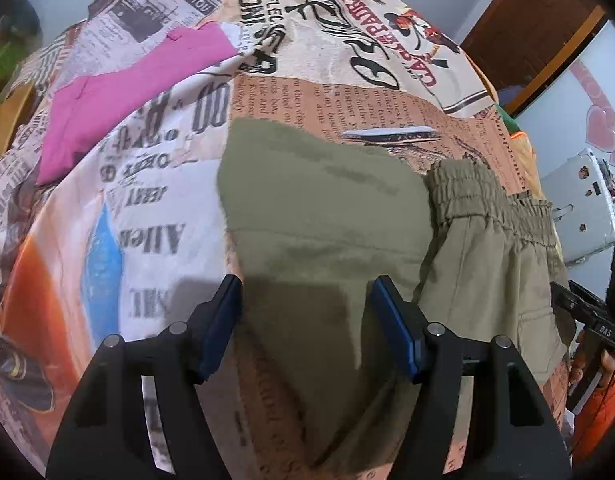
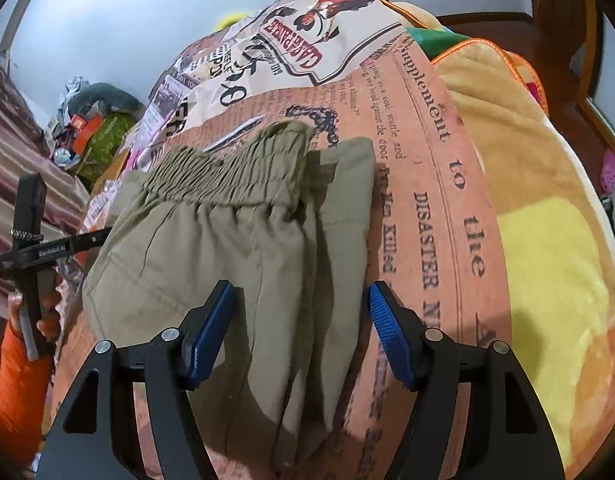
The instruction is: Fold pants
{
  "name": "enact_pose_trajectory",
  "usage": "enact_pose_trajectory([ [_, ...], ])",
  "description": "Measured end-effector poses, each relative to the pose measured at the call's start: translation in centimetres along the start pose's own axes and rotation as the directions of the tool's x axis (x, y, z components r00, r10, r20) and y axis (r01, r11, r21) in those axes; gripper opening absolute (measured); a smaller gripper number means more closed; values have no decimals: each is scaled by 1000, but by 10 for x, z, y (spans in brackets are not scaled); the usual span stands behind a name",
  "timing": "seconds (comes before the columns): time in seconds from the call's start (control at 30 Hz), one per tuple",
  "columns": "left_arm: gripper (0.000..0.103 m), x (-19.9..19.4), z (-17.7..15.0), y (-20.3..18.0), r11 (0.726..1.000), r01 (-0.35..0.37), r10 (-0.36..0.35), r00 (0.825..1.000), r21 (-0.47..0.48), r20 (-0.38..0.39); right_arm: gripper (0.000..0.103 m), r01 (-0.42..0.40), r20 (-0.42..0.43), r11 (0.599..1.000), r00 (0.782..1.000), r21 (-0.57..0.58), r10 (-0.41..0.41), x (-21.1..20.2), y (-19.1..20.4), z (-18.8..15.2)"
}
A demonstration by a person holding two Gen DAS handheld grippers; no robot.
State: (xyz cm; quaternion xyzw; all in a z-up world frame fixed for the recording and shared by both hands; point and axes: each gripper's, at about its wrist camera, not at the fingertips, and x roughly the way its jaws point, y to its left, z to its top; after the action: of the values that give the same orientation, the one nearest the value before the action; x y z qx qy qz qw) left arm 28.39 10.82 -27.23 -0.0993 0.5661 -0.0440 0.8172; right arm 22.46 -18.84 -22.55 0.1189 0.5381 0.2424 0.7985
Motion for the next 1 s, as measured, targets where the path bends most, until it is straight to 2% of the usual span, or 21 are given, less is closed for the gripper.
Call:
enact_pose_trajectory([
  [0.17, 66, 7, 5, -10, 999, 25, -25, 1000, 20, 11, 65, -24, 4, 1000, 1000, 6, 24, 4, -3, 5],
  [0.27, 54, 10, 6, -13, 999, 32, -32, 999, 28, 14, 58, -38, 10, 999, 999, -5, 39, 5, -2, 8],
  [0.33, 39, 11, 7, -15, 1000, 14, -14, 1000, 26, 16, 51, -40, 16, 999, 999, -6, 41, 5, 0, 10],
  [0.5, 22, 9, 5, -23, 998, -42, 41, 999, 41, 27, 30, -42, 39, 999, 998, -6, 42, 4, 0, 14],
  [0.67, 16, -1, 3, -30, 996, -73, 70, 996, 54, 48, 17, -18, 69, 998, 997, -56, 21, -5, 11, 17],
  [0.73, 8, -8, 3, -34, 994, -94, 90, 994, 63, 68, 14, -14, 79, 997, 997, -72, 20, -10, 16, 20],
  [0.83, 3, -23, 3, -37, 991, -106, 98, 990, 77, 98, 12, -10, 94, 995, 995, -98, 19, -17, 23, 24],
  [1.0, 3, -44, -2, -43, 989, -114, 101, 986, 94, 133, 11, -10, 118, 989, 993, -146, 27, -30, 38, 29],
])
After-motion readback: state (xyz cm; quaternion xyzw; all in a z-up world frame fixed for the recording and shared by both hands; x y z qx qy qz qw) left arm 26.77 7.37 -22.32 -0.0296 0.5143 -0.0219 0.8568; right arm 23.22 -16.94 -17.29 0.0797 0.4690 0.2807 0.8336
